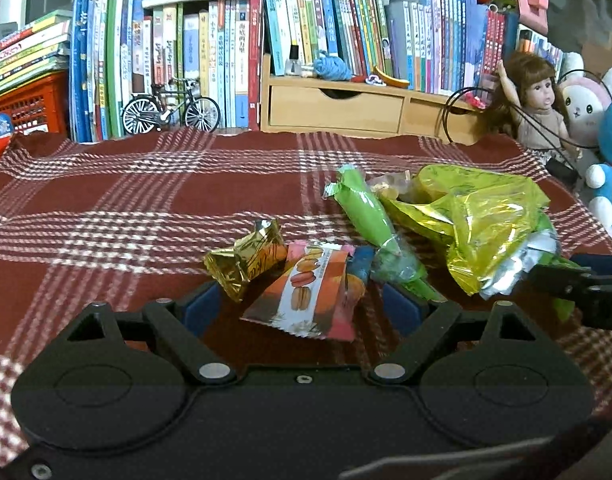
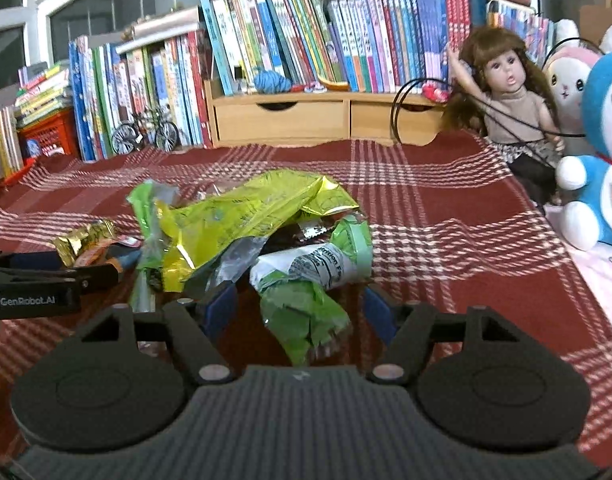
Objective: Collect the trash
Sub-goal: 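Grasp the green tube wrapper with left tool while right tool grasps green-white wrapper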
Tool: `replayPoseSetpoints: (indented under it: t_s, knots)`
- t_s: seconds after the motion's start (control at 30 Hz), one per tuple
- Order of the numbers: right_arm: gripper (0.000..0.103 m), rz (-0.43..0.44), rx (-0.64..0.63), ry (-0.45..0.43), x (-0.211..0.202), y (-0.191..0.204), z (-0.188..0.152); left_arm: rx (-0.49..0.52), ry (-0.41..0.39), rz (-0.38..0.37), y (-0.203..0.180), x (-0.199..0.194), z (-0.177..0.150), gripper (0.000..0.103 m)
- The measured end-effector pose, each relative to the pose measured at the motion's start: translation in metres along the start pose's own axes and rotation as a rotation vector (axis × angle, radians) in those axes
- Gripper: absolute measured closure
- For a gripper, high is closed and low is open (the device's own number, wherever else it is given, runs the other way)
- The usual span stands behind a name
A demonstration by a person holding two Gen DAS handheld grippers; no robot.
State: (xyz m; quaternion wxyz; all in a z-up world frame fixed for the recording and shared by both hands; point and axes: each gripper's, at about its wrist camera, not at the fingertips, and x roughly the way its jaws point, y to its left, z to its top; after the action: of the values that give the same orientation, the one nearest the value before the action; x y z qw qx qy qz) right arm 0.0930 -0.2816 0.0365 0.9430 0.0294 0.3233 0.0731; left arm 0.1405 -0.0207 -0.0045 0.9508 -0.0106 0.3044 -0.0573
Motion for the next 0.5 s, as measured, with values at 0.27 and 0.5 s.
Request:
replayPoseSetpoints:
  t_s: [0.27, 0.5]
  knots:
    - [0.067, 0.029, -0.012, 0.022, 0.003, 0.01, -0.01, -0.01, 0.048, -0.007, 0.001, 0.002, -0.002, 0.098]
    - [0.069, 0.043, -0.041, -0.023, -0.029, 0.016, -0.018, 0.016, -0.001, -0.03, 0.005, -0.028, -0.012, 0.099]
